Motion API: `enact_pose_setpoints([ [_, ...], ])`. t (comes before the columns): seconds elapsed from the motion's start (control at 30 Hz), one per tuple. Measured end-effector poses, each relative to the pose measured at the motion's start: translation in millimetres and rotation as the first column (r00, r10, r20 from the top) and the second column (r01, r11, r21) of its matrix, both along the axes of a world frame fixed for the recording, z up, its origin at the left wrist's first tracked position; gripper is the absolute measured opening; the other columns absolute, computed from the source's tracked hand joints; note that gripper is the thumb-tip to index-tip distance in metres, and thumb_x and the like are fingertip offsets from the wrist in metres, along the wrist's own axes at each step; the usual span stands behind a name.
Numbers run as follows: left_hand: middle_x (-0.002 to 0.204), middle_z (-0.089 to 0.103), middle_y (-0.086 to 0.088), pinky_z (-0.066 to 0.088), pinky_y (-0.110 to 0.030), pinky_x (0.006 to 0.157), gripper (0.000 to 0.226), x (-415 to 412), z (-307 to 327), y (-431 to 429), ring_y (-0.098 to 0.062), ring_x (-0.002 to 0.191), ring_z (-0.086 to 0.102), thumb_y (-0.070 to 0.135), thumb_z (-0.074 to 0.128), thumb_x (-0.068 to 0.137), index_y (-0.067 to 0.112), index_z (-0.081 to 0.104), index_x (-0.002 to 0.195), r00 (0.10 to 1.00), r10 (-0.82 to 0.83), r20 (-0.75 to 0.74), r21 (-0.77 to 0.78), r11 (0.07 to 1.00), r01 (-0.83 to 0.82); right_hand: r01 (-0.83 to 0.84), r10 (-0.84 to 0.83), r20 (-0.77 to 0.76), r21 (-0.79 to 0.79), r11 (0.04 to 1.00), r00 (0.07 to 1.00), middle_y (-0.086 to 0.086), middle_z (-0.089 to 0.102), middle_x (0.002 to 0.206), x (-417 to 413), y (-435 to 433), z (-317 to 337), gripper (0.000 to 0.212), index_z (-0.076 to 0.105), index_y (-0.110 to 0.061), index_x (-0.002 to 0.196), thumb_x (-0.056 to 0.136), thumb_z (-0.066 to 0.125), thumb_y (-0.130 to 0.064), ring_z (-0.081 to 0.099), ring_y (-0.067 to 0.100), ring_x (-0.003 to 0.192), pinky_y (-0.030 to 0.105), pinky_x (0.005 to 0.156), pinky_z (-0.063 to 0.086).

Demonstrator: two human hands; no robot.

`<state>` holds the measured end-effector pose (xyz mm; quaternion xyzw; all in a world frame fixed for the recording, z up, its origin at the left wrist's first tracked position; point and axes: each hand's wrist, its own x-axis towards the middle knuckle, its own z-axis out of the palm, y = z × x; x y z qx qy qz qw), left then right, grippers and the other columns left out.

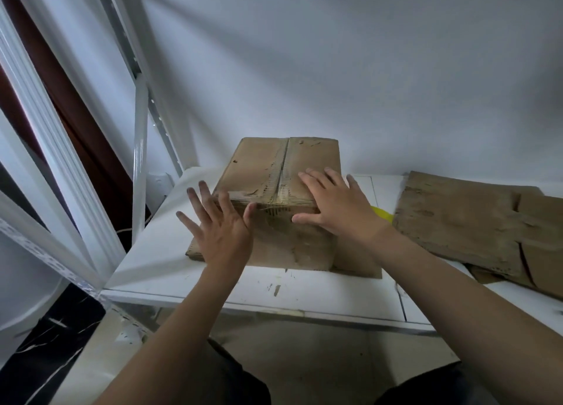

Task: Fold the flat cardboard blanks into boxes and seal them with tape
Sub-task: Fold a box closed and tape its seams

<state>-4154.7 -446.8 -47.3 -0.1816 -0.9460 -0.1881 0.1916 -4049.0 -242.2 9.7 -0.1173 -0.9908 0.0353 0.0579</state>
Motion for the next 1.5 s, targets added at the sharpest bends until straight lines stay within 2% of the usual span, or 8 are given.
enact_pose_setpoints([
  [0.13,0.168,0.005,-0.020,0.004,-0.060,0.123,0.071,23,14,18,-0.035,0.156,-0.002,0.061,0.027,0.102,0.008,0.045,0.146,0.980,-0.137,-0.141,0.021,0.990,0.142,0.080,-0.082,-0.067,-0.042,0.996,0.994,-0.008,0.019,0.166,36,24,7,0.098,0.012,-0.035,0.158,0.078,0.019,-0.092,0.016,0.027,0.151,0.054,0.122,0.018],
  [0.27,0.164,0.028,-0.009,0.010,-0.059,0.124,0.062,50,37,61,-0.031,0.155,0.012,0.058,0.026,0.099,0.020,0.052,0.141,0.928,-0.356,-0.110,-0.047,0.934,0.353,0.124,-0.145,-0.074,-0.240,0.963,0.987,-0.008,0.046,0.144,71,54,8,0.088,0.031,-0.036,0.151,0.079,0.060,-0.076,0.044,0.021,0.129,0.047,0.103,0.046],
  [0.4,0.144,0.056,-0.002,0.019,-0.062,0.118,0.063,69,44,108,-0.031,0.144,0.039,0.067,0.032,0.092,0.023,0.069,0.117,0.951,-0.299,-0.072,-0.041,0.954,0.297,0.000,-0.095,-0.207,-0.414,0.910,0.974,-0.020,0.054,0.114,94,69,-9,0.072,0.042,-0.049,0.134,0.077,0.085,-0.043,0.054,0.006,0.101,0.042,0.087,0.056],
  [0.67,0.132,0.062,0.006,0.011,-0.070,0.114,0.069,74,21,123,-0.031,0.135,0.048,0.081,0.044,0.081,0.026,0.065,0.117,0.969,-0.207,-0.137,-0.049,0.978,0.202,-0.195,0.032,-0.388,-0.388,0.901,0.921,-0.007,0.058,0.109,98,76,-47,0.044,0.061,-0.036,0.120,0.083,0.079,-0.020,0.054,0.007,0.097,0.030,0.077,0.049],
  [0.9,0.131,0.063,0.006,0.019,-0.070,0.111,0.063,66,17,121,-0.025,0.130,0.052,0.077,0.048,0.081,0.027,0.067,0.115,0.958,-0.221,-0.181,-0.053,0.975,0.214,-0.164,0.098,-0.295,-0.208,0.964,0.951,-0.006,0.047,0.089,75,80,-41,0.034,0.074,-0.029,0.115,0.081,0.077,-0.026,0.045,0.015,0.077,0.028,0.060,0.033],
  [1.07,0.130,0.065,0.008,0.019,-0.073,0.109,0.059,65,18,116,-0.022,0.129,0.053,0.073,0.054,0.080,0.027,0.068,0.115,0.951,-0.253,-0.178,-0.031,0.967,0.251,-0.180,0.121,-0.218,-0.275,0.945,0.968,-0.005,0.050,0.092,67,77,-35,0.034,0.072,-0.033,0.119,0.086,0.076,-0.029,0.045,0.012,0.081,0.018,0.062,0.029],
  [1.37,0.126,0.067,0.019,0.023,-0.073,0.109,0.057,8,29,33,-0.007,0.127,0.056,0.066,0.067,0.071,0.031,0.074,0.115,0.776,-0.620,-0.119,0.063,0.775,0.629,-0.306,0.233,-0.228,-0.373,0.876,0.945,-0.014,0.046,0.106,72,30,-45,0.053,0.052,-0.045,0.140,0.090,0.069,-0.042,0.051,0.006,0.094,0.032,0.076,0.052],
  [1.5,0.140,0.055,0.026,0.007,-0.073,0.114,0.048,-15,26,-21,-0.012,0.147,0.034,0.056,0.062,0.080,0.040,0.067,0.125,0.727,-0.686,-0.027,0.100,0.721,0.685,-0.406,0.348,-0.227,-0.318,0.857,0.910,-0.008,0.049,0.111,63,-22,-41,0.064,0.044,-0.038,0.148,0.090,0.071,-0.047,0.050,0.007,0.095,0.027,0.079,0.052],
])
